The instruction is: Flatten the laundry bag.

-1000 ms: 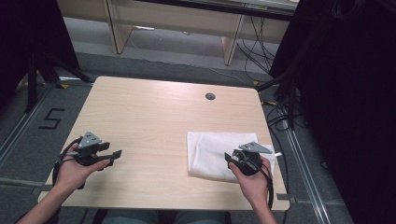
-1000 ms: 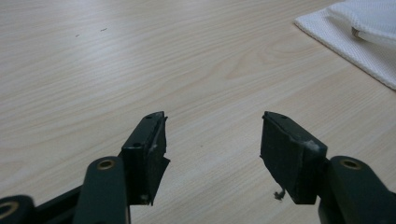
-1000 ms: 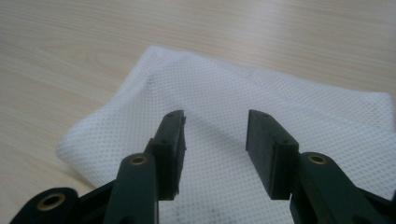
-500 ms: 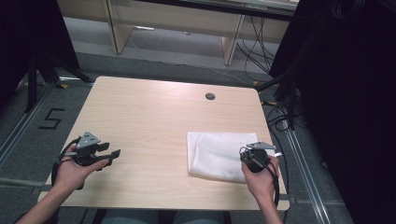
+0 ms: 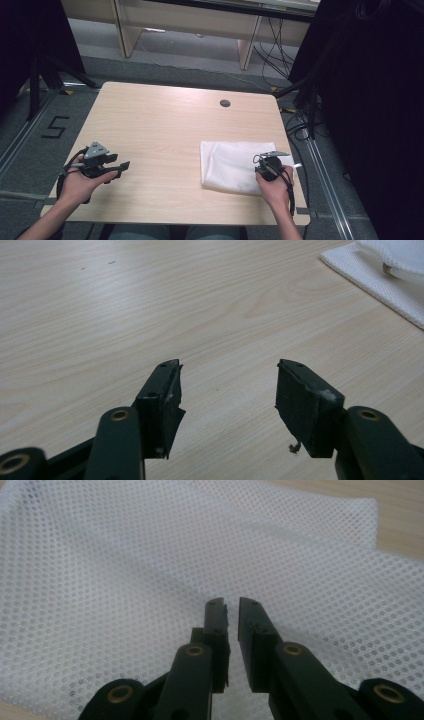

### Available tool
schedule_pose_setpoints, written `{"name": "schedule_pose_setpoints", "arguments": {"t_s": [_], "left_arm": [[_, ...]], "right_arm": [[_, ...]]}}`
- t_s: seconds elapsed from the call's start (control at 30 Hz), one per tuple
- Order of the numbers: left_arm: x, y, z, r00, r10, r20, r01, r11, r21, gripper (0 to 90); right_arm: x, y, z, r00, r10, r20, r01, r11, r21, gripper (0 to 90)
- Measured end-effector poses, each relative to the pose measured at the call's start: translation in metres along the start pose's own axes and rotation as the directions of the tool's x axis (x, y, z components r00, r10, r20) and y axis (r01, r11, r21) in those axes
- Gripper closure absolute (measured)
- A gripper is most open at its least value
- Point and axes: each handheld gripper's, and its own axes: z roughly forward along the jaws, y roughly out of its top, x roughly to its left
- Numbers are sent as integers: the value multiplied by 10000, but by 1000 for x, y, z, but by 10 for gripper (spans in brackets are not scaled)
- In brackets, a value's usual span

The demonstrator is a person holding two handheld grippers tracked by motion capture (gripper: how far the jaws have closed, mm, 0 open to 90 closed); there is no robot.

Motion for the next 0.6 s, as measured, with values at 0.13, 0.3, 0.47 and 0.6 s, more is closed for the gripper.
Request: {"name": "schedule_pose_setpoints", "arguments": {"t_s": [0.13, 0.3, 0.47, 0.6], "left_arm": [[-1, -1, 1, 9999, -62, 104, 63, 10000, -19, 432], [-2, -1, 2, 9999, 17, 155, -18, 10000, 34, 432], [-2, -1, 2, 9997, -80, 225, 79, 10000, 43, 433], [-3, -1, 2, 9997, -79, 212, 77, 9999, 71, 433]], "right_arm": [[2, 1, 9, 9995, 74, -315, -68, 9997, 214, 836], [6, 1, 20, 9992, -34, -397, 53, 9989, 457, 845], [8, 1, 27, 9989, -292, -358, 317, 9969, 719, 851], [9, 1, 30, 9986, -426, -320, 452, 9952, 863, 860]]}}
